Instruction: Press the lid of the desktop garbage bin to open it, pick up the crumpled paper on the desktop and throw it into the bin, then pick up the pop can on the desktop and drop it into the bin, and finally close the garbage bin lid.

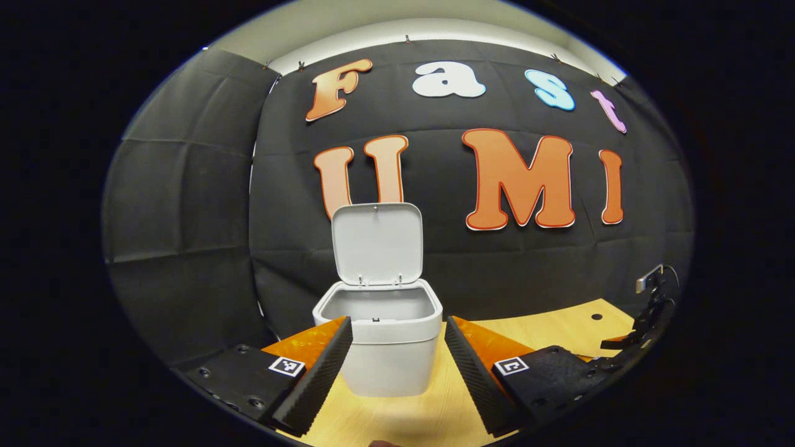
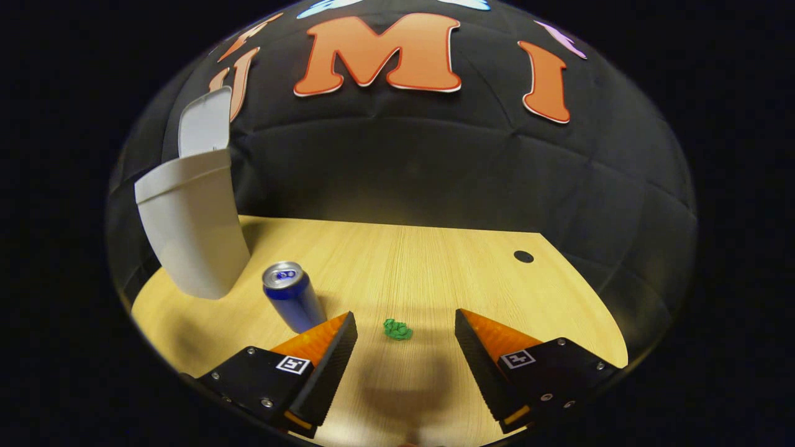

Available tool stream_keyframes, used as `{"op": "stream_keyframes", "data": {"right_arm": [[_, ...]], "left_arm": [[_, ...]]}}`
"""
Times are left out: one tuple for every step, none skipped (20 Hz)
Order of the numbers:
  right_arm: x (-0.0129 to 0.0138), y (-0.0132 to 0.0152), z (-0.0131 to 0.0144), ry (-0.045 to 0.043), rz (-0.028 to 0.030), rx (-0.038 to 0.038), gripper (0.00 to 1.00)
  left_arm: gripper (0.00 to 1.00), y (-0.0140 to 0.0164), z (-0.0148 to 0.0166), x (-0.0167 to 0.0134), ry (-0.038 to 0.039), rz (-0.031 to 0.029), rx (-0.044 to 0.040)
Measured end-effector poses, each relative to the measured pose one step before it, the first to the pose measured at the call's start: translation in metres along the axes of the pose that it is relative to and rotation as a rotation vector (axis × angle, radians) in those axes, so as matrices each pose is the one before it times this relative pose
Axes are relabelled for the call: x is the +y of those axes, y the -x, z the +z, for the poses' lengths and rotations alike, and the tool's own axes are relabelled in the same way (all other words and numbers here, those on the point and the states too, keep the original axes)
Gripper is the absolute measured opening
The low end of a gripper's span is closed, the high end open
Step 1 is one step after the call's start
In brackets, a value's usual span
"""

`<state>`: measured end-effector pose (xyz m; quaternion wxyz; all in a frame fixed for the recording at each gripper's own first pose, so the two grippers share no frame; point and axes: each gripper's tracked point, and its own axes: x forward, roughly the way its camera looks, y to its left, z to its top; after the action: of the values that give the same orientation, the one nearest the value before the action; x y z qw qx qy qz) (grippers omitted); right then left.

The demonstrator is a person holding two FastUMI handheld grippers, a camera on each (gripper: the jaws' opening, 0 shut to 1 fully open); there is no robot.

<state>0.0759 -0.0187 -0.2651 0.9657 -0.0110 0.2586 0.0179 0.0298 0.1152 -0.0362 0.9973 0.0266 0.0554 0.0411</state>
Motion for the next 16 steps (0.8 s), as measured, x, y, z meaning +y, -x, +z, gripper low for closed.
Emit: {"op": "stream_keyframes", "data": {"right_arm": [[0.00131,-0.00954,-0.00488,0.01054,0.00254,0.00852,0.95],[-0.00082,-0.00878,-0.00417,0.00486,-0.00341,0.00889,0.95],[0.00017,-0.00757,-0.00340,-0.00034,-0.00259,0.01622,0.95],[0.00021,-0.00772,-0.00480,-0.00568,-0.00087,0.01387,0.95],[-0.00086,-0.00521,-0.00365,-0.00611,-0.00176,0.01238,0.95],[-0.00131,-0.00472,-0.00249,-0.00312,-0.00392,0.00534,0.95],[-0.00004,-0.00926,-0.00563,0.00539,-0.00001,0.01431,0.95],[0.00138,-0.00795,-0.00947,0.01086,-0.00010,0.02600,0.95],[-0.00117,-0.00735,-0.00800,0.00826,-0.00344,0.02328,0.94],[0.00165,-0.00471,-0.00600,0.00158,0.00331,0.01829,0.93],[0.00161,-0.00559,-0.00645,0.00281,-0.00026,0.01793,0.91],[0.00399,-0.00657,-0.00940,0.00290,0.00993,0.02996,0.78],[0.00420,-0.00251,-0.00519,-0.00402,0.01347,0.01413,0.59],[0.00320,-0.00065,0.00201,0.00190,0.00202,-0.01321,0.55],[-0.00069,-0.00214,0.00019,0.01080,-0.00495,-0.00440,0.39],[0.00065,0.00217,0.00207,0.00330,0.00109,-0.00489,0.34]], "left_arm": [[0.96,0.00665,0.00299,-0.00215,0.00152,0.00812,0.00036],[0.94,0.00684,0.00086,-0.00324,0.00645,-0.00503,0.00622],[0.94,0.00754,0.00019,-0.00253,0.00946,0.00451,0.01000],[0.94,0.00631,0.00140,-0.00243,0.00844,-0.00229,0.00714],[0.95,0.00693,0.00001,-0.00295,-0.00566,0.00013,0.01423],[0.95,0.00663,0.00210,-0.00071,-0.01054,0.00447,0.00048],[0.96,0.01062,0.00491,-0.00087,-0.01979,0.00381,0.00184],[0.95,0.00902,0.00471,0.00097,-0.01690,0.01019,-0.00029],[0.95,0.00918,0.00554,0.00021,-0.01896,0.01006,-0.00063],[0.95,0.00377,0.00204,-0.00009,-0.00983,0.00543,-0.00121],[0.95,0.00444,-0.00157,0.00000,-0.01708,0.01201,0.00741],[0.95,0.00305,-0.00229,-0.00027,-0.00212,0.00170,0.00694],[0.96,0.00144,-0.00287,-0.00095,-0.00010,0.00284,0.01006],[0.96,0.00102,-0.00288,0.00105,-0.00073,0.00355,0.00912],[0.96,0.00090,-0.00221,0.00097,-0.00045,0.00498,0.01106],[0.96,-0.00042,-0.00201,0.00215,0.00115,0.00499,0.00248]]}}
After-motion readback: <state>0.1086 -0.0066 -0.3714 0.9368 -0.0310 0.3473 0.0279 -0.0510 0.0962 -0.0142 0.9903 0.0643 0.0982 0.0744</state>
